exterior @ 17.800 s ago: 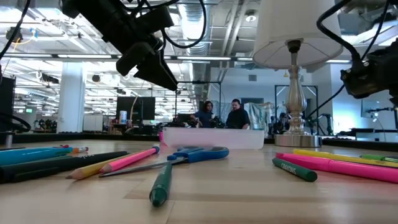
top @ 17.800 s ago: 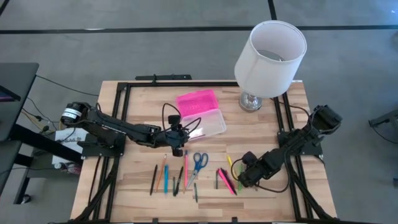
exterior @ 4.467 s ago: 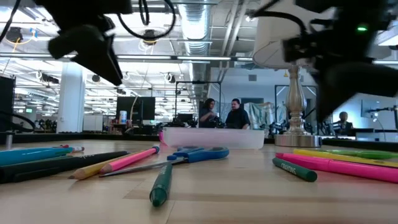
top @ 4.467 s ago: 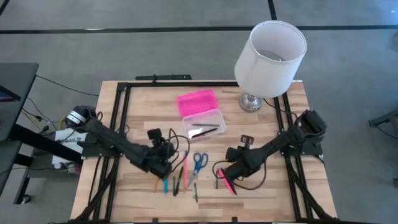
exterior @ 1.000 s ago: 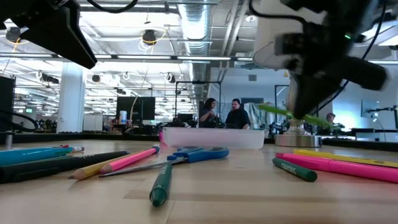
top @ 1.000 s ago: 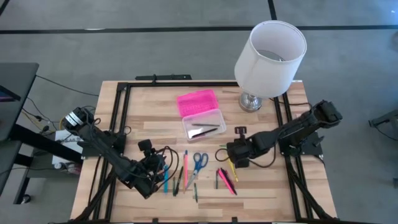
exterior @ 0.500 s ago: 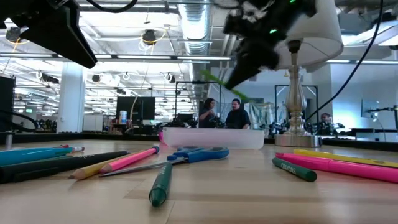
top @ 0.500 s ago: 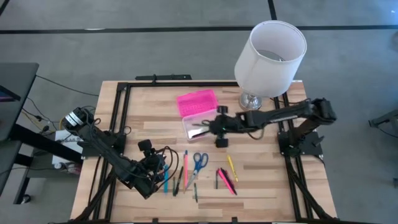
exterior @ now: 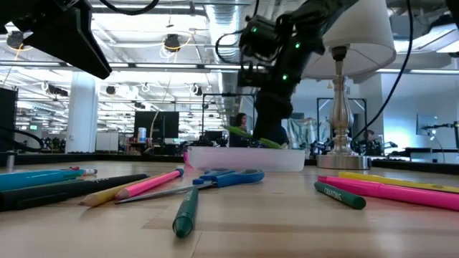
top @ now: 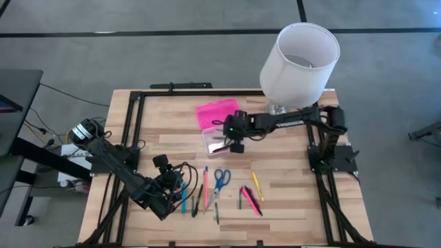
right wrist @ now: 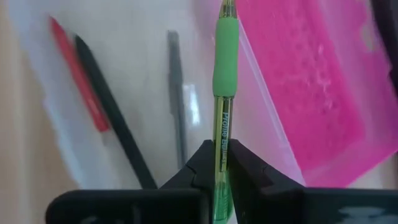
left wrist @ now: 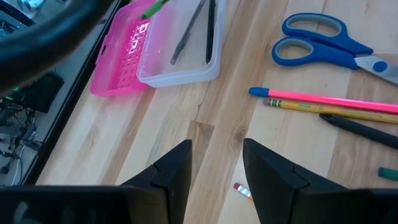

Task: Pick & place school supplies into a supply box
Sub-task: Put the green pen into the pink supply box, then put the orange pencil into the pink supply box

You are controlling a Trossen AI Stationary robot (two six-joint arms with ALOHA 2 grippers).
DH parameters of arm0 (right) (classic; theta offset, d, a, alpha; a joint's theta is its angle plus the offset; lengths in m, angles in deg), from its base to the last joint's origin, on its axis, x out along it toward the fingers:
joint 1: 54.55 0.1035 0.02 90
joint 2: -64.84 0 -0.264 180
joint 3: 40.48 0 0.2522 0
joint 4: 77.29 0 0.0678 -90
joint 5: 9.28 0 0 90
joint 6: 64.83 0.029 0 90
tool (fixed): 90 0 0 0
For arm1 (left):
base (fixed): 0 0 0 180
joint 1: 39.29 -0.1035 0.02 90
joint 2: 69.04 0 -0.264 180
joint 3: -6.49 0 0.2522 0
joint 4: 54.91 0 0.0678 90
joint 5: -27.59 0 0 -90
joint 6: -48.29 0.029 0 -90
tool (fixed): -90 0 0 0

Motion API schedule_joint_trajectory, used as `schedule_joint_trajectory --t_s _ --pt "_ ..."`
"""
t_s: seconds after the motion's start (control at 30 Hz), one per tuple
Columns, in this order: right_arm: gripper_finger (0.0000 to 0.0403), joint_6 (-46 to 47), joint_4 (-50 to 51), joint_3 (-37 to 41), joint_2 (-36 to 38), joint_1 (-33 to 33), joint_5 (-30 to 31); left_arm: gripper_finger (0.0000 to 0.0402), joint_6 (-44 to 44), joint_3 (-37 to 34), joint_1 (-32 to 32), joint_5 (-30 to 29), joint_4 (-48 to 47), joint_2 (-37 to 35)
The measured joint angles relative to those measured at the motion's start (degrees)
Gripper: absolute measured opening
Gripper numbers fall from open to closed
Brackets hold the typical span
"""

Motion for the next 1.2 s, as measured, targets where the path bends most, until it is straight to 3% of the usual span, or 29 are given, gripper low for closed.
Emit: schedule_joint_trajectory --t_s 0.2,0.63,0.87,1.2 --pt "0.0034 3.8 0.3 -0.4 -0.1 -1.4 -0.2 0.0139 0.1 0.0 0.0 0.0 0.0 0.0" --pt "0.0116 6.1 2.4 -0.3 1.8 -0.7 -0.2 0.0139 -2.2 0.0 0.0 1.9 0.3 0.0" --pt "0.0121 7.1 4.0 0.0 8.5 4.6 0.2 0.0139 -9.7 0.0 0.0 10.8 0.3 0.0" --pt "0.0118 3.7 -4.6 7.5 21.2 15.0 3.8 0.0139 -17.5 -4.0 0.1 14.0 8.2 0.0"
